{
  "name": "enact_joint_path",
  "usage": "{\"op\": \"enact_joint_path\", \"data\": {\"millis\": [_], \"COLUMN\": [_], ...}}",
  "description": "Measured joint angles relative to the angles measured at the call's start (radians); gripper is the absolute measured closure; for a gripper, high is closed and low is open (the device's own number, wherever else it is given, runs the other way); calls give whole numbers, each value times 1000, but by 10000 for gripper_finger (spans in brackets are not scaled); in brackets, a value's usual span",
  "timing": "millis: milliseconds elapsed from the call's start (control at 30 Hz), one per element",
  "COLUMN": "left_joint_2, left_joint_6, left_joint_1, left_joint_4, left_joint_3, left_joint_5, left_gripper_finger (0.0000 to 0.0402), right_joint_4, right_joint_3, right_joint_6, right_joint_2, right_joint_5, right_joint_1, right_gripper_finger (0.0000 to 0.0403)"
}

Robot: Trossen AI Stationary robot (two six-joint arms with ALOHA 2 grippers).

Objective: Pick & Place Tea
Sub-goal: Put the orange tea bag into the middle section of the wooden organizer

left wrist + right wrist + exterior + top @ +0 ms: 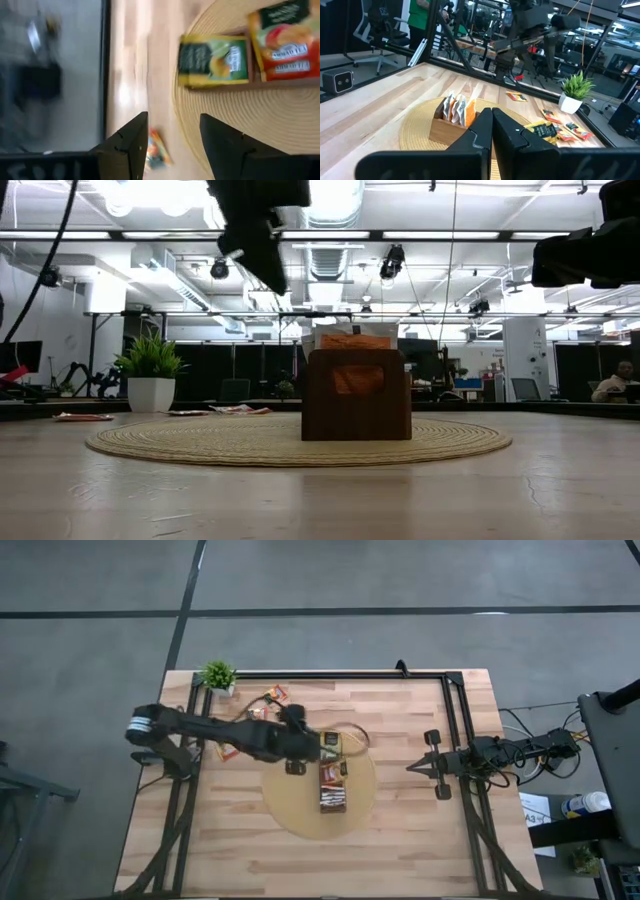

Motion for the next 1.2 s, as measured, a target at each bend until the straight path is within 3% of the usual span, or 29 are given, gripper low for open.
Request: {"op": "enact_joint_path", "data": {"millis": [267, 467, 700, 1200], "left_joint_2": [-137, -228, -294, -294], "left_joint_6": [-569, -801, -884, -857], "left_joint_1": [95, 172, 205, 286], "left_joint_4": [-174, -267, -297, -358], "left_joint_3": [-153, -342, -500, -620], "left_joint_5": [141, 358, 493, 482], "left_gripper_finger": [229, 229, 229, 229], "right_joint_4": [0, 0, 0, 0], "right_joint_3": [0, 0, 0, 0], "right_joint_6": [0, 0, 0, 0], "right_joint_2": [0, 0, 0, 0], "right_joint_5": [0, 0, 0, 0], "right_joint_1": [0, 0, 0, 0], "right_gripper_finger": [394, 394, 394, 394]}}
